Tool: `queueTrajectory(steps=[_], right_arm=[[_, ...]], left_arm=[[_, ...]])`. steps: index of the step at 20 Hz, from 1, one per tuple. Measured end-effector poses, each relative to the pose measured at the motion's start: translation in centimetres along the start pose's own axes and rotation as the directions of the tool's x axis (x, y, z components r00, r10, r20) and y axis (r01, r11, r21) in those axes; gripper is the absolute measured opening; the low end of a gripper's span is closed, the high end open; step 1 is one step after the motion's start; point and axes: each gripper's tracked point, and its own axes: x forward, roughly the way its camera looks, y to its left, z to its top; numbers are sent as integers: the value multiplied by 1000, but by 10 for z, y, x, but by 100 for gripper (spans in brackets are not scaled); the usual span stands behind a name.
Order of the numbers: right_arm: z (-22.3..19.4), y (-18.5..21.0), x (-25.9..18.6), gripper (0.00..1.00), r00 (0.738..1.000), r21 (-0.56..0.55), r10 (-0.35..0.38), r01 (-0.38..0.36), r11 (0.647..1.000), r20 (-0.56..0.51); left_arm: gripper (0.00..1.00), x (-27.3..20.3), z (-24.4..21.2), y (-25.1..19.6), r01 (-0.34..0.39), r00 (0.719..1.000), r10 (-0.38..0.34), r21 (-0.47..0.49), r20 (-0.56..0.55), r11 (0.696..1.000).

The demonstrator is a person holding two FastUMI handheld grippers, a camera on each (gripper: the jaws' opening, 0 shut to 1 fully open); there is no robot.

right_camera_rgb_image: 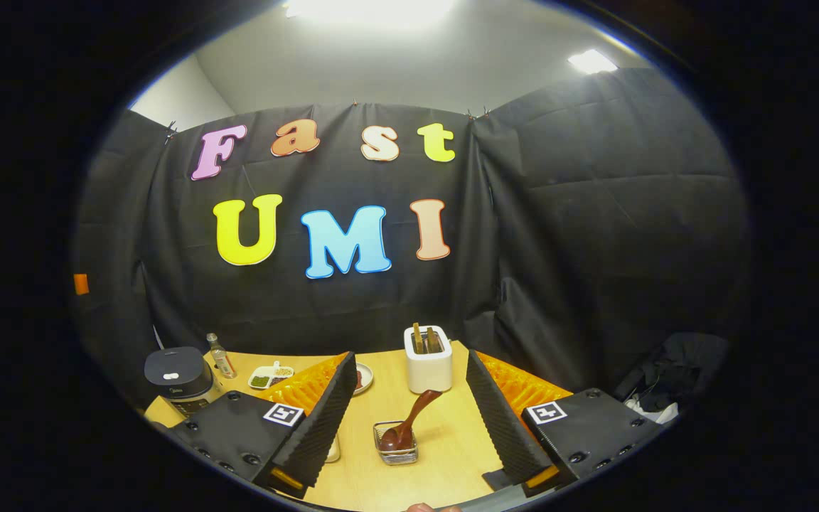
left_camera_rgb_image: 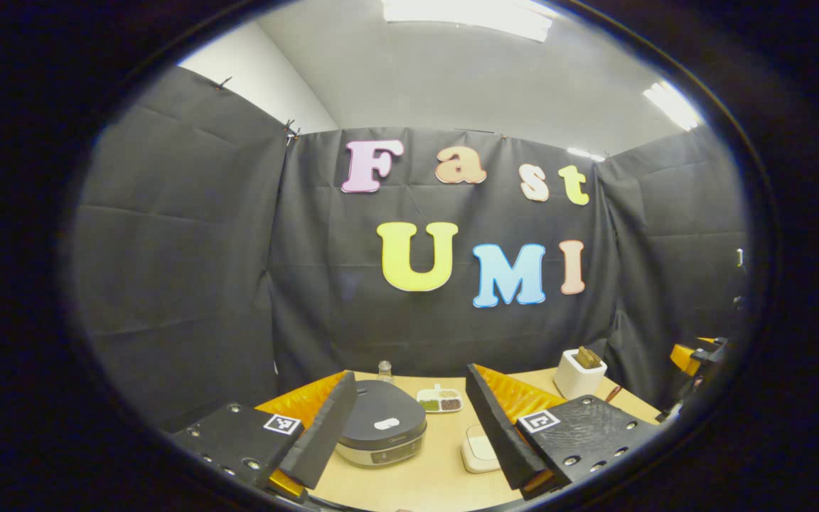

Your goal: Close the left gripper, press the button to open the rice cooker; take a wooden spoon from the chopstick holder with the right hand, scoop a spoonful of rice and pour it into the rice cooker, then put the wooden spoon back into the chopstick holder.

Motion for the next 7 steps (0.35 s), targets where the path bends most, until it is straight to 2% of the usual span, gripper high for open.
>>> queueTrajectory(steps=[4, 7], right_arm=[[-18, 22, 16, 98, 995, -29, 72, -74, 997, -69], [-35, 40, 21, 98, 987, -50, 107, -113, 992, -118]], left_arm=[[95, 3, -17, -3, 5, 999, -6, -43, -32, 999], [95, 5, -26, -4, 0, 999, 0, -10, -50, 1000]])
